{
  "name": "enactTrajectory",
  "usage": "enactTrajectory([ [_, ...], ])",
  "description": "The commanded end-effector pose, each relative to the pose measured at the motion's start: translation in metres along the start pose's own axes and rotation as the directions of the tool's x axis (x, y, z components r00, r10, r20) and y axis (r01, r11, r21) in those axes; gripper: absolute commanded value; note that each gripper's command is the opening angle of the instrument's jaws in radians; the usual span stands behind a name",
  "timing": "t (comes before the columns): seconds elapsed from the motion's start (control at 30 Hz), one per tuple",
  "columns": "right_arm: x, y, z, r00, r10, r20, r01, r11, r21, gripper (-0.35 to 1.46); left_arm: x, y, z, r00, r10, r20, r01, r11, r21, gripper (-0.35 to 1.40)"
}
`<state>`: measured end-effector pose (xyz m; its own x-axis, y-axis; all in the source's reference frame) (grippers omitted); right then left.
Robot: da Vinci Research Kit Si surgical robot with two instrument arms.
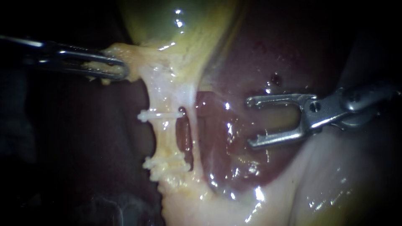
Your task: Going back third clip left tube
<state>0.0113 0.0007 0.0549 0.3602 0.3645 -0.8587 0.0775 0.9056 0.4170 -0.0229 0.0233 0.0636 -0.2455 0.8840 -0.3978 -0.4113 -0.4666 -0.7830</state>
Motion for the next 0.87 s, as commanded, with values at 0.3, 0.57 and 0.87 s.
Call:
enactTrajectory([
  [0.3, -0.0001, -0.0001, 0.0003, 1.000, -0.001, 0.001, 0.001, 1.000, 0.001, 0.50, -0.0017, -0.0009, 0.0040, 0.9990, 0.040, 0.022, -0.040, 0.999, -0.016, -0.35],
  [0.57, -0.0001, -0.0001, 0.0004, 1.000, -0.001, 0.001, 0.001, 1.000, 0.001, 0.50, -0.0016, -0.0008, 0.0041, 0.9989, 0.041, 0.024, -0.040, 0.999, -0.020, -0.35],
  [0.87, -0.0001, -0.0001, 0.0004, 1.000, -0.013, 0.000, 0.013, 1.000, 0.004, 0.50, -0.0015, -0.0007, 0.0039, 0.9989, 0.040, 0.025, -0.039, 0.999, -0.022, -0.35],
])
